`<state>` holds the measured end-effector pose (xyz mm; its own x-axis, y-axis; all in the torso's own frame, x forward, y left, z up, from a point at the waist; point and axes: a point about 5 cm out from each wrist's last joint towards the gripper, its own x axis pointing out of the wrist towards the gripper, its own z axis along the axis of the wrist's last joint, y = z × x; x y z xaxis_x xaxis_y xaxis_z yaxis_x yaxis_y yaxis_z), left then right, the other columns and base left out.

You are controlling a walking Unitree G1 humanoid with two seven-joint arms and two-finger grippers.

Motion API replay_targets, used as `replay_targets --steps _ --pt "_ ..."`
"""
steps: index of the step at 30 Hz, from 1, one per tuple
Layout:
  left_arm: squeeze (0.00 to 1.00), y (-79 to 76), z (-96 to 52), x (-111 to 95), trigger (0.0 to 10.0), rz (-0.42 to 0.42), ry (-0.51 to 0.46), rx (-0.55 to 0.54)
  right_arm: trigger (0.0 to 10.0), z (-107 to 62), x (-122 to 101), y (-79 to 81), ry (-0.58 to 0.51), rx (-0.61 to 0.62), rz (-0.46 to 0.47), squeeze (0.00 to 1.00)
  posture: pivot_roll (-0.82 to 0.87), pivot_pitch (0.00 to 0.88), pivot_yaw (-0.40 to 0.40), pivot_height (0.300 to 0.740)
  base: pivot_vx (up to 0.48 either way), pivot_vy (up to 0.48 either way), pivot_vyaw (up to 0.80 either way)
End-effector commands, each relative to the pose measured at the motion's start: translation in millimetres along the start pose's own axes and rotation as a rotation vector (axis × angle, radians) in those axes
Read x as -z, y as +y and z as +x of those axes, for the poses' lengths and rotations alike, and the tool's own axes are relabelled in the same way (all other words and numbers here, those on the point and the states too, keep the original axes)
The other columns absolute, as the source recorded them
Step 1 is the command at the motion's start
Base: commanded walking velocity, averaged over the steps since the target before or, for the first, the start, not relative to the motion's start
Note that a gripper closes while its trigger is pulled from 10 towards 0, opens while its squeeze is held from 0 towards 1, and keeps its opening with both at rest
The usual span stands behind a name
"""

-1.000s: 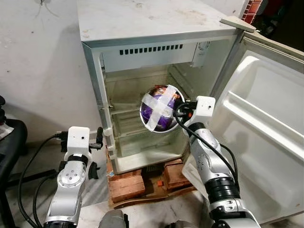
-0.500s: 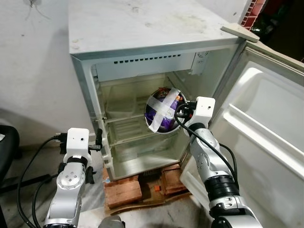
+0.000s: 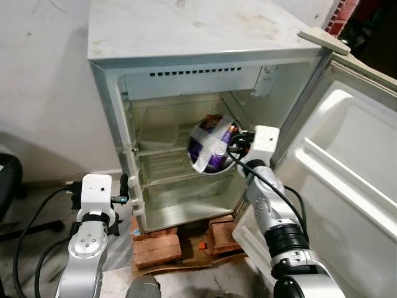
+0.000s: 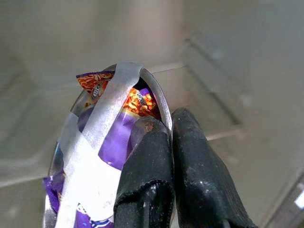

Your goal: Restocking fridge

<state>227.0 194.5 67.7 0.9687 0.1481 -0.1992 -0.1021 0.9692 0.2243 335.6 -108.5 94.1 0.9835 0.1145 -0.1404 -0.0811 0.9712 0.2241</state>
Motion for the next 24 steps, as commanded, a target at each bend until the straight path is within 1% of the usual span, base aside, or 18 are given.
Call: replay_targets --steps 1,7,18,24 --pt "0.00 2.8 -4.7 -3.7 10.0 0.001 -0.008 -0.007 10.0 6.4 -17.6 -2.5 -0.063 0.008 0.013 0.00 0.25 0.035 -0.087 0.740 0.000 0.000 0.00" --pt "0.00 3.6 -8.6 -1.5 10.0 0.004 0.006 -0.014 10.0 6.4 -17.0 -2.2 -0.062 -0.004 0.011 0.00 0.25 0.046 -0.090 0.740 0.000 0.000 0.00" --pt "0.00 3.6 -9.5 -3.9 10.0 0.000 0.010 -0.022 10.0 7.6 -16.5 -2.8 -0.063 -0.013 0.017 0.00 0.24 0.044 -0.087 0.740 0.000 -0.325 0.00" --pt "0.00 3.9 -7.7 -6.4 10.0 -0.019 -0.007 -0.045 10.0 6.8 -16.2 -0.5 -0.061 -0.045 0.002 0.00 0.23 0.037 -0.094 0.740 0.000 0.000 0.00"
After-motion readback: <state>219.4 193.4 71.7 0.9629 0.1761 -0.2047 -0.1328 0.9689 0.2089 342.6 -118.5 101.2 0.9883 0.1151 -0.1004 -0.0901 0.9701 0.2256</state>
